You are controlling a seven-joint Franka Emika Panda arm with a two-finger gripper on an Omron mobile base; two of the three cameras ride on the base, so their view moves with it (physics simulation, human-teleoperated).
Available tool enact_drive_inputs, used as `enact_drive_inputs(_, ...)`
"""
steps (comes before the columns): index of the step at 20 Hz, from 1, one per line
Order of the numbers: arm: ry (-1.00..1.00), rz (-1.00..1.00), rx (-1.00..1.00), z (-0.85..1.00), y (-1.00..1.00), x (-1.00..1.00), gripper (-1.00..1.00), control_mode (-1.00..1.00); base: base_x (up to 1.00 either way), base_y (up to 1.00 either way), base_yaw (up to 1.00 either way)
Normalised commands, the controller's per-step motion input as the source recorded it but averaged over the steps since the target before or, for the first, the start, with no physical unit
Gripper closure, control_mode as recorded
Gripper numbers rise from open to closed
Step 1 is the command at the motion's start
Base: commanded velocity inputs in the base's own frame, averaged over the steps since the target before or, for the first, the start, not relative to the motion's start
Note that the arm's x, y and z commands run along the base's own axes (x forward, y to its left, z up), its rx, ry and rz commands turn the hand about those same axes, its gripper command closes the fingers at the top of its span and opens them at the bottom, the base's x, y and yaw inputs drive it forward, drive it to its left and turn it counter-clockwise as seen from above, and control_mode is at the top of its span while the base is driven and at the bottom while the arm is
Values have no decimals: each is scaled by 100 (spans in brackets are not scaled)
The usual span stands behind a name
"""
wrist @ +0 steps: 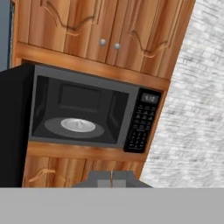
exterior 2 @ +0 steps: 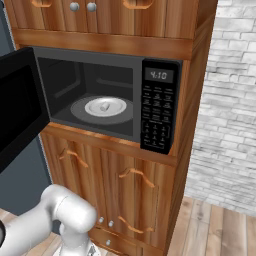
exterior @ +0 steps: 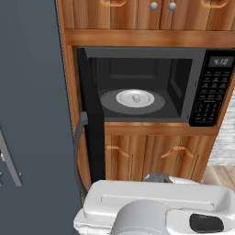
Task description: Pick the marshmallow from the counter and place it in the microwave. Then turn on the microwave.
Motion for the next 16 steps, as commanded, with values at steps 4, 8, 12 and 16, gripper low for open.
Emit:
enact_drive_inputs(4, 0, -4, 0, -12, 13, 14, 100, -100, 0, 0, 0)
enact_drive_inputs(8, 0, -4, 0, -12, 11, 15, 100, -100, 0, 0, 0)
enact_drive_inputs(12, 0, -5, 0, -12, 12, 17, 100, -100, 0, 0, 0)
enact_drive_inputs(16, 0, -5, 0, -14, 12, 18, 100, -100, 0, 0, 0)
